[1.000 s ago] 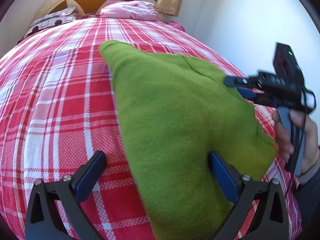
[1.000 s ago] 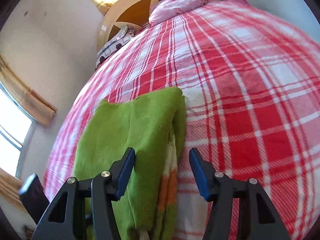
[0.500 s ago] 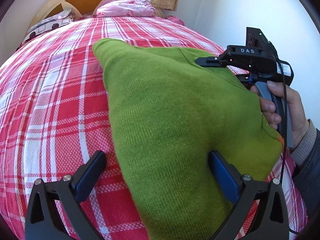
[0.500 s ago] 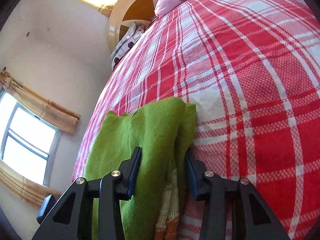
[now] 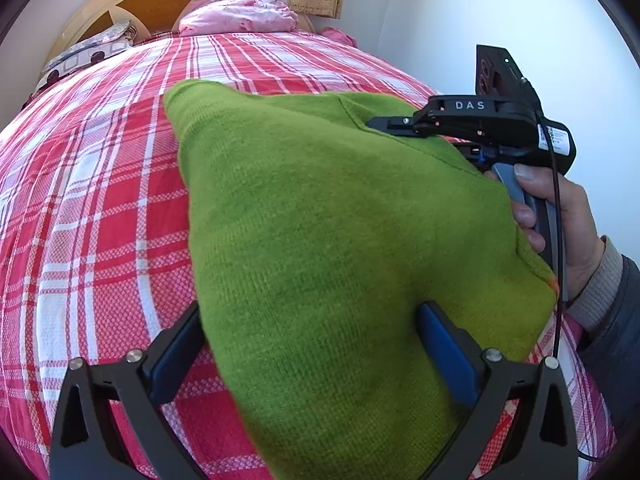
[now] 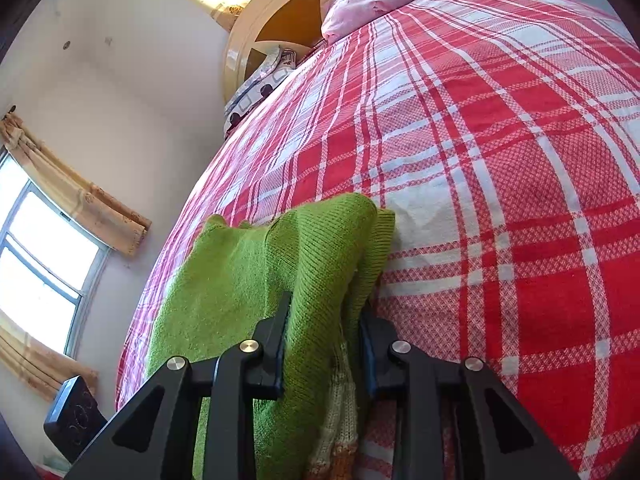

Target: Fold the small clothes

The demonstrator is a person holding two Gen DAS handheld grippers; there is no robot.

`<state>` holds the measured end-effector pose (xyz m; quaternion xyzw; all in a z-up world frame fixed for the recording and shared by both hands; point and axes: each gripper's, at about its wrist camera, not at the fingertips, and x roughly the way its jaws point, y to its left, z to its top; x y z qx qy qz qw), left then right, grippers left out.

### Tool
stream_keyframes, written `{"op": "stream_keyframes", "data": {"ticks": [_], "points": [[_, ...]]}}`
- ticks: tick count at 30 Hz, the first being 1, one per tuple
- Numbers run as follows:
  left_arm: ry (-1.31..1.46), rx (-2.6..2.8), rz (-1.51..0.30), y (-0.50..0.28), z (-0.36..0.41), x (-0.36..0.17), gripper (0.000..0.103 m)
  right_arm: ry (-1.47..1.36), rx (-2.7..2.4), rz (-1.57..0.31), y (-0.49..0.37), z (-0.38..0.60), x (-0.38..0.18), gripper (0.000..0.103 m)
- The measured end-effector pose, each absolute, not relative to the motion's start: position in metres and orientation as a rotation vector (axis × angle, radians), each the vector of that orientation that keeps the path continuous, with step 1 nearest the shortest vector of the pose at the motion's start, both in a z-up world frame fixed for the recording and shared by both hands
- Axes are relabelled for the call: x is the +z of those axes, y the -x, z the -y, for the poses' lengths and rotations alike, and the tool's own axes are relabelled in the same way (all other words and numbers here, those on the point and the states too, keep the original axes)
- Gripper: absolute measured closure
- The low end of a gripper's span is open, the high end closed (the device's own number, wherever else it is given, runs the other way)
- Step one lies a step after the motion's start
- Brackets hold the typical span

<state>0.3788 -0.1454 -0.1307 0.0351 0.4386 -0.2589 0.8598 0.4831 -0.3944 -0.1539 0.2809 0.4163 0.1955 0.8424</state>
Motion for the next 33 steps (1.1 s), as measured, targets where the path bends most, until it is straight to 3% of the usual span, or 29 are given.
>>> {"op": "stream_keyframes", "data": {"ticks": [10, 17, 24, 33], "points": [[-0.047, -0.579, -0.906, -0.377, 0.138, -0.124, 0.03, -0.502, 0.322, -0.904, -0.477, 0.383, -0.138, 0.079], [-0.066, -0.563, -0.878, -0.37, 0.137, -0.117, 0.06, -0.513, 0.327, -0.873, -0.465, 0.376, -0.115, 0.08], [-0.064, -0.546, -0.882, -0.367, 0.133, -0.109, 0.071, -0.501, 0.323, -0.851, -0.454, 0.368, -0.099, 0.08], [-0.081, -0.537, -0.842, -0.344, 0.121, -0.09, 0.075, -0.529, 0.35, -0.813, -0.422, 0.36, -0.085, 0.08]]}}
